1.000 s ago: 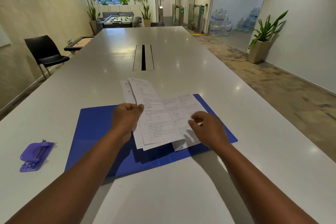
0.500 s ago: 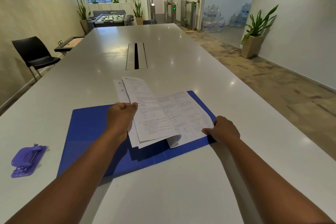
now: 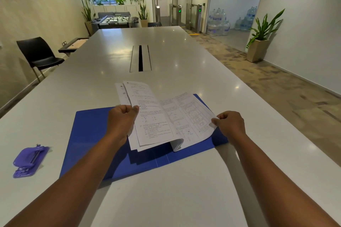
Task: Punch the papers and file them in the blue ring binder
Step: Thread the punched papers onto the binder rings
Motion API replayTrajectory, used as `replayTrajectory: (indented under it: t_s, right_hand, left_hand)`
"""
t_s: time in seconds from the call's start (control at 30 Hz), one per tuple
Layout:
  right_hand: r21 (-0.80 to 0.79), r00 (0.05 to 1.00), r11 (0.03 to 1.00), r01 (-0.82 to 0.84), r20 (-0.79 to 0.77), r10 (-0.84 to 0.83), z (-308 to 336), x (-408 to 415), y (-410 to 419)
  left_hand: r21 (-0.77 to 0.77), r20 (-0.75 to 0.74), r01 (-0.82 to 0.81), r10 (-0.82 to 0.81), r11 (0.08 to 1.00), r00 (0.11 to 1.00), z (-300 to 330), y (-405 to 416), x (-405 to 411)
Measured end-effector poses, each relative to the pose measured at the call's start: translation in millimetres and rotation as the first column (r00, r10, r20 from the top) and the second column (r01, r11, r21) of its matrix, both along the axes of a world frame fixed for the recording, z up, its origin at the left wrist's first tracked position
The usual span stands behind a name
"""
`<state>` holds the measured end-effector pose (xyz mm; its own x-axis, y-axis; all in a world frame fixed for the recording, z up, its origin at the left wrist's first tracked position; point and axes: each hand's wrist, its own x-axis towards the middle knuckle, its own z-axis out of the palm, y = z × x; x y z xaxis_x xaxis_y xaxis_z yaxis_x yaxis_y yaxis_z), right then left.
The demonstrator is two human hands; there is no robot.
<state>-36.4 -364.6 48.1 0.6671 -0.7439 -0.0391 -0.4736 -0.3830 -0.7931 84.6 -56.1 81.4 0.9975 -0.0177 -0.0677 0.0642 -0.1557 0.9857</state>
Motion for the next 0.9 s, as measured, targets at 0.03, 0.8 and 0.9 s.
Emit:
replayTrajectory:
  t_s: [0.03, 0.8, 0.9]
  right_hand:
    - [-0.015, 1.0, 1.0, -0.022, -0.01, 0.021, 1.4, -0.9, 1.6]
    - [0.183, 0.856, 0.843, -0.506, 0.226, 0.465, 82.0, -5.5, 118.5]
    - [0.164, 0.821, 0.813, -0.559, 0.249, 0.514, 78.6, -3.2, 133.6]
  left_hand:
    - [0.002, 0.002, -0.002, 0.002, 1.0, 1.0, 0.1, -0.1, 0.1]
    - [0.027, 0.11, -0.119, 0.115, 0.993, 0.987, 11.7, -3.5, -12.5]
    - [0.057, 0.167, -0.089, 0.078, 0.994, 0.983, 15.2, -3.8, -14.5]
